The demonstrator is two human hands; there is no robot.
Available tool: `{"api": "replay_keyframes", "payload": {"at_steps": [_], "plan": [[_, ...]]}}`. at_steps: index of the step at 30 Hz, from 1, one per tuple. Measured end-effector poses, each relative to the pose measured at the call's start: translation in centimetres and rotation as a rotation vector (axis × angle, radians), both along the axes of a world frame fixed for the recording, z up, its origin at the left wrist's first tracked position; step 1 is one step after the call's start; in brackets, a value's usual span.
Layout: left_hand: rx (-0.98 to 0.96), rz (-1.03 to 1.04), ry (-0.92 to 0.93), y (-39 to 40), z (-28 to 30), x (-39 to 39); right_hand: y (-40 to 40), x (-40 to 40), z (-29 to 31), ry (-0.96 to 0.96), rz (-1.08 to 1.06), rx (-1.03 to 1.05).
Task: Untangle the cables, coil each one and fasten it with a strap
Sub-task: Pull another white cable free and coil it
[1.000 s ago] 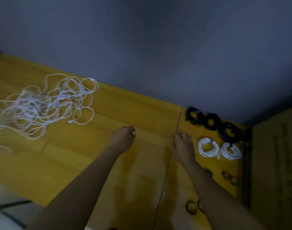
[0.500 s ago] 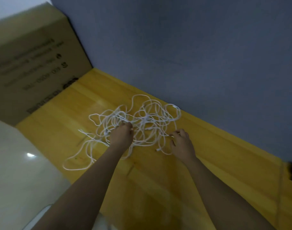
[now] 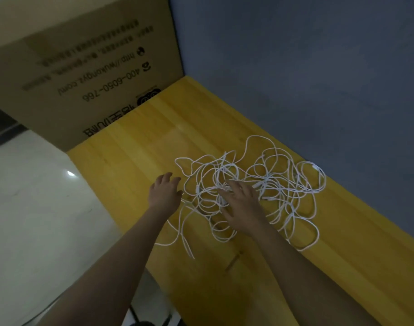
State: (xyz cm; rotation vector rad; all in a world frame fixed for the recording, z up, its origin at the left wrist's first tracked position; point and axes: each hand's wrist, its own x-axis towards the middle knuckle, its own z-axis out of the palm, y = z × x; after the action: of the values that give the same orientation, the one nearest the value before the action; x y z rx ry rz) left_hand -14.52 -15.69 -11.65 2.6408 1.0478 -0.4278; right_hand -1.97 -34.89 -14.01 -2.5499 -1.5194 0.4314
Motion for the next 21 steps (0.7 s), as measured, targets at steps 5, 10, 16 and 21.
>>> {"api": "replay_keyframes", "payload": {"at_steps": [5, 10, 16, 21], "plan": [[-0.021, -0.099, 0.177, 1.8, -1.3, -0.2, 2.4, -0.4, -0.3, -0.008, 0.044, 0.039], [0.017, -0.266, 0.274, 4.3, -1.4, 1.0, 5.7, -1.1, 0.4, 0.047, -0.043, 0.187], [-0.146, -0.334, 0.048, 9.9, -1.0, 2.7, 12.6, -2.2, -1.4, 0.291, -0.157, 0.021], [-0.291, -0.338, -0.191, 16.2, 2.2, 4.6, 18.0, -2.7, -1.1, 0.505, -0.409, 0.228]]}}
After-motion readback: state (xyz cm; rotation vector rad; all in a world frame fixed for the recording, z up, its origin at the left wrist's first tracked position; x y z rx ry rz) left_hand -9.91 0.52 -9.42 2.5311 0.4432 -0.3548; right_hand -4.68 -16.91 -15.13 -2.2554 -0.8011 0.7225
